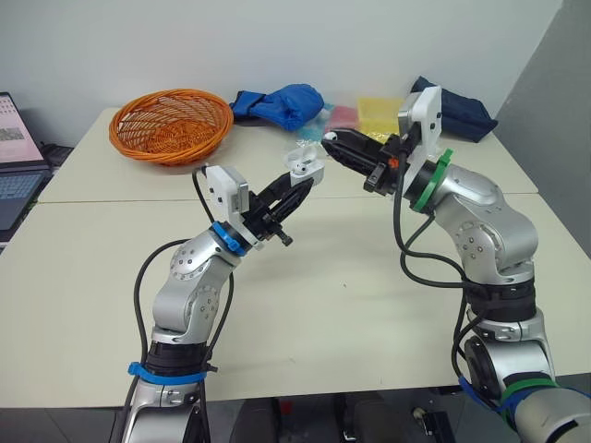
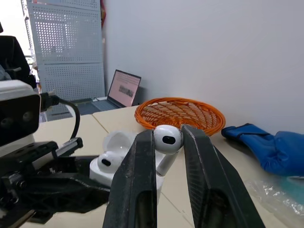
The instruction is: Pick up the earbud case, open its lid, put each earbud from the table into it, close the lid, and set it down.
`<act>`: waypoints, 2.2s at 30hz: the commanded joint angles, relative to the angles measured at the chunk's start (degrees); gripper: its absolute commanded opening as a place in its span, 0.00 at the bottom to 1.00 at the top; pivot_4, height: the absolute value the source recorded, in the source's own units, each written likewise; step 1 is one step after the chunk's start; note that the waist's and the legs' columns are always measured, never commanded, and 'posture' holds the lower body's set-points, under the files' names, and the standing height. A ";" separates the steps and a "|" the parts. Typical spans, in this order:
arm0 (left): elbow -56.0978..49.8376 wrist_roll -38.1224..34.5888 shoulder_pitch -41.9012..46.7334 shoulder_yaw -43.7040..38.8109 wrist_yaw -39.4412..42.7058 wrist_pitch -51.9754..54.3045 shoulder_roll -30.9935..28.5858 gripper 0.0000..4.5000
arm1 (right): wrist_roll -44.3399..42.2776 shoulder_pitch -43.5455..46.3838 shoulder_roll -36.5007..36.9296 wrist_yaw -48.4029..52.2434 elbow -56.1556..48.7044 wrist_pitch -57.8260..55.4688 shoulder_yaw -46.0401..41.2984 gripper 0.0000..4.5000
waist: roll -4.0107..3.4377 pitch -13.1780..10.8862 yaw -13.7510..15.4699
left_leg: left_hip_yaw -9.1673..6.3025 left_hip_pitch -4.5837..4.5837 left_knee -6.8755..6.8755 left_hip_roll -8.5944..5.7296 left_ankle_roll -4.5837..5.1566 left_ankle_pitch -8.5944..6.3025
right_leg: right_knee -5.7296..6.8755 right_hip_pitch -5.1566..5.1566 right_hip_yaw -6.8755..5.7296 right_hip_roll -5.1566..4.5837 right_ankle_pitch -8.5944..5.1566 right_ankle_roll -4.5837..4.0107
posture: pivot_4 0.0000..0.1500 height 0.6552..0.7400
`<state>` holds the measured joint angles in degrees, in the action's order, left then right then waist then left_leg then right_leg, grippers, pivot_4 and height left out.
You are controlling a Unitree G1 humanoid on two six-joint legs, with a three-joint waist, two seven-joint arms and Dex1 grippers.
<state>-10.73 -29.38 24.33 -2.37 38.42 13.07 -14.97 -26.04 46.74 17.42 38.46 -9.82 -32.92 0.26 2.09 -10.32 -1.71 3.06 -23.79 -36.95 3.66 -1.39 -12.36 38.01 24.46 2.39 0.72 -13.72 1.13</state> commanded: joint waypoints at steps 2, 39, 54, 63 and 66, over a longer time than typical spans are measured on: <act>-1.39 -0.74 0.86 -0.02 0.60 -1.15 0.34 0.17 | -0.10 1.40 -0.75 -0.23 -0.84 2.09 0.48 0.09 | 0.00 0.00 0.02 | 0.00 -0.01 0.00 0.00 0.00 0.00 | -0.02 0.00 0.00 0.00 0.00 0.00 | 1.00 1.00; -1.71 -0.29 0.39 -0.45 1.31 -1.65 0.30 0.17 | 2.09 -2.03 3.12 3.65 -0.71 2.70 4.21 0.26 | 0.00 0.00 0.02 | 0.01 -0.01 0.01 0.00 0.00 0.00 | -0.03 0.00 0.00 -0.01 0.00 0.00 | 1.00 1.00; -1.66 -0.35 0.76 -0.21 1.23 -1.21 -0.01 0.17 | 0.47 -1.20 3.66 4.32 -0.56 3.44 1.76 0.70 | 0.00 0.00 0.02 | 0.01 -0.01 0.01 0.00 0.00 0.00 | -0.04 0.00 0.00 -0.01 0.00 0.00 | 1.00 1.00; -0.70 -0.44 1.55 -0.37 2.36 -1.25 -0.92 0.17 | -12.61 3.28 13.91 13.12 1.27 -9.88 -4.95 0.70 | -0.01 -0.01 0.05 | 0.04 -0.03 0.01 -0.02 0.00 0.00 | -0.06 0.00 0.02 -0.03 0.00 0.00 | 1.00 1.00; -0.66 -0.60 1.95 -0.29 2.71 -1.10 -0.84 0.17 | -11.72 5.56 15.43 12.71 5.01 -11.57 -4.52 0.61 | -0.02 -0.01 -0.20 | 0.04 0.02 0.02 0.01 0.00 0.00 | -0.03 0.01 0.03 -0.01 -0.01 -0.01 | 1.00 1.00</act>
<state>-10.34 -29.18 25.01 -2.46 40.76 12.79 -15.73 -37.39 51.24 32.32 51.15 -6.06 -43.53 -3.40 2.08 -10.33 -1.91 3.07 -23.77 -36.92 3.68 -1.39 -12.36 37.98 24.47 2.40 0.73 -13.73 1.12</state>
